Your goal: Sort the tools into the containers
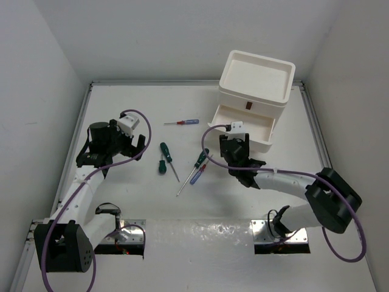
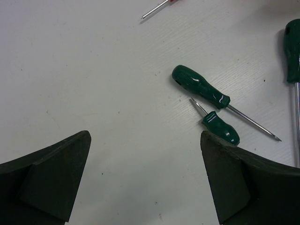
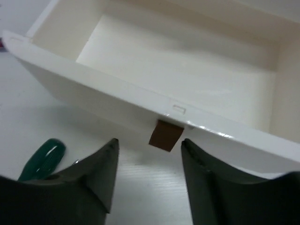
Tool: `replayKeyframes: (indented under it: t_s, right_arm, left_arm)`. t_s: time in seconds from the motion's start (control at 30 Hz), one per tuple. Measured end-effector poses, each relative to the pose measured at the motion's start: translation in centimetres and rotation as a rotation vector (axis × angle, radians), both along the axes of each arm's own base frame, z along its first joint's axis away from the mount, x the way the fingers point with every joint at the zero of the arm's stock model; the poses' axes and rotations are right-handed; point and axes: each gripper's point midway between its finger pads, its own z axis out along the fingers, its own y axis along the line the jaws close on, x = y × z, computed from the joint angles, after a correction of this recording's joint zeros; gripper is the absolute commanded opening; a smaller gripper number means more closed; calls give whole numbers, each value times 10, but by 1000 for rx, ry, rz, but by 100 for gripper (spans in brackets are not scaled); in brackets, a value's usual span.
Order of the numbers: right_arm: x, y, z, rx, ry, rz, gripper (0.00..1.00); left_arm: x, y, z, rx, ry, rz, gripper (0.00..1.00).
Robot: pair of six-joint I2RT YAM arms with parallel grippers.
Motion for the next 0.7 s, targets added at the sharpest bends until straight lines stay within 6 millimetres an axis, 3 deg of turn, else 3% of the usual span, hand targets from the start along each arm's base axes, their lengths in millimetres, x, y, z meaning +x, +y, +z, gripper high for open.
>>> replayKeyframes:
  t_s: [0.03, 0.13, 0.27, 0.4, 0.47, 0.53, 0.6, 0.7]
  right_arm:
    - [-2, 4, 1, -9, 8, 28, 67]
    - [-12, 19, 12, -29, 5, 115, 72]
    - [-28, 39, 35, -39, -22, 211, 69]
    - [-38, 70, 40, -29, 2, 297, 66]
    - [-45, 100, 32, -54, 43, 396, 68]
    - [-49, 143, 20, -94, 100, 526, 69]
    - [-47, 199, 7, -122, 170, 665, 66]
    - [-46, 248, -5, -120, 206, 786, 65]
  left_arm:
    - [0, 0, 0, 0, 0, 0, 100]
    - [0, 0, 0, 1, 0, 1, 100]
    - [1, 3, 0, 9, -1, 15, 100]
    - [5, 15, -3, 41, -3, 82, 100]
    - [10, 29, -4, 74, -6, 164, 100]
    - [14, 47, -2, 113, -19, 266, 100]
    - [16, 64, -1, 144, -28, 360, 100]
    - [14, 88, 0, 175, -39, 483, 100]
